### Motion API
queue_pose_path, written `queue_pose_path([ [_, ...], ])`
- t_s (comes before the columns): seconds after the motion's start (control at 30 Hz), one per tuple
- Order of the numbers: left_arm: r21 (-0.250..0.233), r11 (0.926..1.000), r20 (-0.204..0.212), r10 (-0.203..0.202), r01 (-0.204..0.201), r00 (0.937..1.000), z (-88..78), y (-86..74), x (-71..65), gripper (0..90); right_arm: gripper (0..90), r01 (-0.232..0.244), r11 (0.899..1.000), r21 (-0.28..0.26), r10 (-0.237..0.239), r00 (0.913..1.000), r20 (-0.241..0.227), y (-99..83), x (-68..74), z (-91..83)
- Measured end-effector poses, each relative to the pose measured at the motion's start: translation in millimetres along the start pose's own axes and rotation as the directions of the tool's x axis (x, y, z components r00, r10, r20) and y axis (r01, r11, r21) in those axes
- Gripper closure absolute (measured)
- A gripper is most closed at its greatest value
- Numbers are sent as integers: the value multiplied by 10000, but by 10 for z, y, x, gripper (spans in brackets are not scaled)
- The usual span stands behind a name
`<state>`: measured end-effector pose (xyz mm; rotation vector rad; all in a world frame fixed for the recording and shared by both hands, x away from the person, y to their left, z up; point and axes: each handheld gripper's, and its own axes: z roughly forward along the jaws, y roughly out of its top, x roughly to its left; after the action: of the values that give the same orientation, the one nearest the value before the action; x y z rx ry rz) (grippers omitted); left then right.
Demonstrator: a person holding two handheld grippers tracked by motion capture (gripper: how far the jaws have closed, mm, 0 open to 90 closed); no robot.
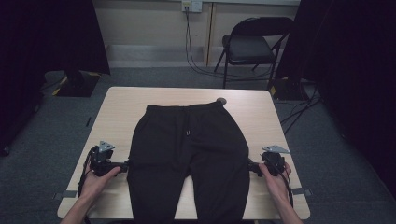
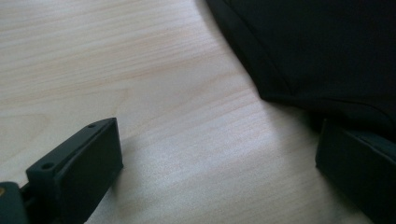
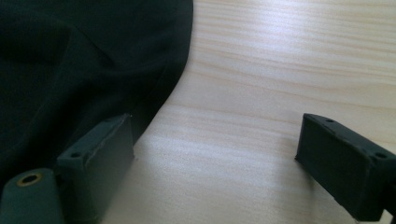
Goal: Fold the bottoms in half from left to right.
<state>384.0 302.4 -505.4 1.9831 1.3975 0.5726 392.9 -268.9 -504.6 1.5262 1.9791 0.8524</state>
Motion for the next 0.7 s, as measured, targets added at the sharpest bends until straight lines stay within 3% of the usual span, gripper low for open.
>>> queue_pose_path([
  [0.1,229,9997,86,38,-40,10000,-36,18,3,46,101,31,10000,29,-31,10000,-9,3,-3,-2],
  [0.2,221,9997,41,-77,76,10000,-84,20,13,188,168,-20,10000,97,20,10000,25,15,-12,-34],
  [0.23,433,9990,236,-113,102,9997,-122,34,35,186,167,22,10000,18,-22,10000,-19,23,-8,-48],
  [0.3,447,9990,79,67,-70,9999,-161,45,25,190,166,37,9997,-255,-41,9998,-178,51,10,-95],
  [0.37,183,9998,242,108,-113,9996,-225,81,3,216,178,552,9955,-774,-562,9984,-109,103,95,-180],
  [0.47,-269,9985,360,489,-479,9982,-311,167,-58,237,179,886,9898,-1113,-954,9938,-571,186,267,-288],
  [0.53,-567,9958,616,760,-725,9952,-336,255,-127,252,189,1385,9795,-1462,-1541,9828,-1017,268,470,-354],
  [0.63,-617,9908,835,1252,-1202,9886,-305,373,-216,313,225,1928,9663,-1705,-2226,9586,-1774,388,789,-403],
  [0.7,-740,9881,892,1415,-1351,9859,-252,454,-250,336,253,2159,9594,-1816,-2564,9357,-2424,474,1025,-414],
])
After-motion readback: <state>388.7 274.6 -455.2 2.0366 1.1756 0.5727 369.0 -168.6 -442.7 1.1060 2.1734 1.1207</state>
